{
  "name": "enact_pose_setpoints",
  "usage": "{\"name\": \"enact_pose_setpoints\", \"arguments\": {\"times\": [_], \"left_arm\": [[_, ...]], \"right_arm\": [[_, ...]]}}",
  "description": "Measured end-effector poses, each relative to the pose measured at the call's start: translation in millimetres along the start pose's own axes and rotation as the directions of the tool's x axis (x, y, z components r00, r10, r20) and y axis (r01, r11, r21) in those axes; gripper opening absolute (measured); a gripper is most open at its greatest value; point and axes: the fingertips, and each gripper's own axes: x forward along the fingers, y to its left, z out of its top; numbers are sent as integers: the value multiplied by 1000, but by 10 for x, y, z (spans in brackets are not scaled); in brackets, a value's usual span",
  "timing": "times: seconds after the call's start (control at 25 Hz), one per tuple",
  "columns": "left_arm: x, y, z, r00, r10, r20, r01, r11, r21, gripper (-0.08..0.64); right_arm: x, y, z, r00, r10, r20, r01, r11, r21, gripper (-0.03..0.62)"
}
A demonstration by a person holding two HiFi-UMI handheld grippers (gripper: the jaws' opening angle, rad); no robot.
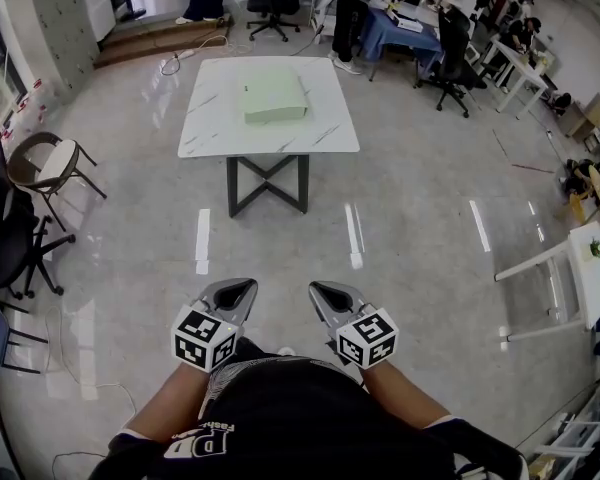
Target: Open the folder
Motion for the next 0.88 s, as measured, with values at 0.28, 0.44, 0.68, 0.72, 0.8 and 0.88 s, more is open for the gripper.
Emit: {"name": "enact_pose_setpoints", "arguments": {"times": [0.28, 0.44, 0.68, 0.72, 0.8, 0.88], "left_arm": [[41, -42, 18, 1000, 5, -3, -5, 1000, 0, 58], [74, -101, 29, 1000, 3, -11, -3, 1000, 1, 58], [123, -123, 22, 1000, 4, -31, -4, 1000, 5, 58], [135, -119, 24, 999, 4, -33, -4, 1000, 6, 58], [151, -107, 27, 999, 3, -37, -3, 1000, 9, 58], [158, -98, 36, 999, 2, -38, -2, 1000, 8, 58]], "right_arm": [[-47, -50, 5, 1000, 0, 8, 0, 1000, 7, -2], [-83, -89, 10, 1000, 1, 12, -1, 1000, 16, -2], [-84, -117, -16, 1000, 14, 9, -14, 999, 29, -1], [-78, -124, -15, 1000, 15, 9, -16, 999, 30, -2], [-62, -129, -11, 1000, 19, 9, -19, 999, 32, -2], [-46, -135, -8, 1000, 21, 7, -21, 999, 34, -2]]}}
